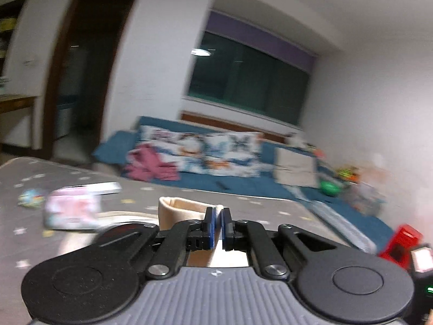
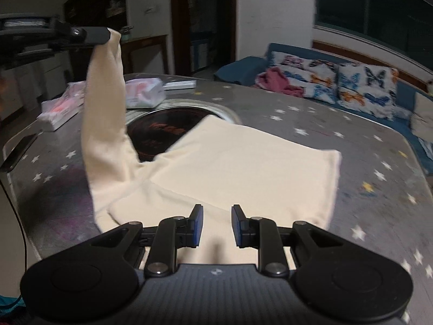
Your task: Fold clothes
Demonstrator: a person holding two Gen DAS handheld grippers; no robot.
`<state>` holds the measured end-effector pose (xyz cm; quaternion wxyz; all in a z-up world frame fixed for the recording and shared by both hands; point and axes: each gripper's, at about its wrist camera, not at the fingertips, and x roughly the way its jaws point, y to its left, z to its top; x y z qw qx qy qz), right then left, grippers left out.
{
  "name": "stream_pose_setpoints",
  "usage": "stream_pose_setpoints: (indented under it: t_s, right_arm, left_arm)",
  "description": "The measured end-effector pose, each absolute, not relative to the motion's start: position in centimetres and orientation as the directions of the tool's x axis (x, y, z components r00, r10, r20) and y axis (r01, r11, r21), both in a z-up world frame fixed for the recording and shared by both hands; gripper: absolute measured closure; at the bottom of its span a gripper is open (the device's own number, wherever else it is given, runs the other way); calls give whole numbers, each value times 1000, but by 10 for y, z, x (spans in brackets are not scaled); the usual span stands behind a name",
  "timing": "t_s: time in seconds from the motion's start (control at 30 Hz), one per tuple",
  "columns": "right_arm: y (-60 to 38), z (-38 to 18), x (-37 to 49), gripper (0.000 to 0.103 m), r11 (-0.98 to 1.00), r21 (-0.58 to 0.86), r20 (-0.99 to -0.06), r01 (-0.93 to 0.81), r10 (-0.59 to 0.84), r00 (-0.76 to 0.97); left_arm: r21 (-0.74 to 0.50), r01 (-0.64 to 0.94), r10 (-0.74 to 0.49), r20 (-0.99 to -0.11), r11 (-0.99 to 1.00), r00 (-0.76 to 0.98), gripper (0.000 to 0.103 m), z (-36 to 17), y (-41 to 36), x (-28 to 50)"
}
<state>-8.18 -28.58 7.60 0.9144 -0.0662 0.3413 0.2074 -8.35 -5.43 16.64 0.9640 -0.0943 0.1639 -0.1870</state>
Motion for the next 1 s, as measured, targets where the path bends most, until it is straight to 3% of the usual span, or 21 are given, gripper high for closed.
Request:
stream_pose_setpoints:
  t_s: [0.13, 0.33, 0.4, 0.43, 0.5, 1.0]
  right_arm:
    - [-314, 74, -91, 81, 934, 35, -654, -355, 290, 698]
    - [-347, 67, -100, 81, 965, 41, -668, -261, 220, 711]
    - [-356, 67, -101, 81, 972, 51, -670, -230, 204, 714]
    - [-359, 67, -102, 81, 974, 54, -669, -218, 197, 717]
    - [-364, 68, -102, 81, 978, 61, -667, -201, 190, 721]
    - [-331, 43, -82, 81, 955, 90, -710, -283, 260, 655]
  left_arm:
    - [-234, 443, -497, -291, 865, 817, 98, 158, -103, -91]
    - [-220, 561, -599, -388, 798, 700, 93, 122, -157, -90]
    - [-208, 582, -610, -417, 786, 674, 80, 110, -166, -90]
    - [-197, 590, -609, -432, 783, 665, 68, 105, -169, -91]
    - [-186, 594, -605, -450, 783, 657, 60, 97, -169, -96]
    - [-101, 375, -352, -625, 921, 697, 60, 36, -53, -77]
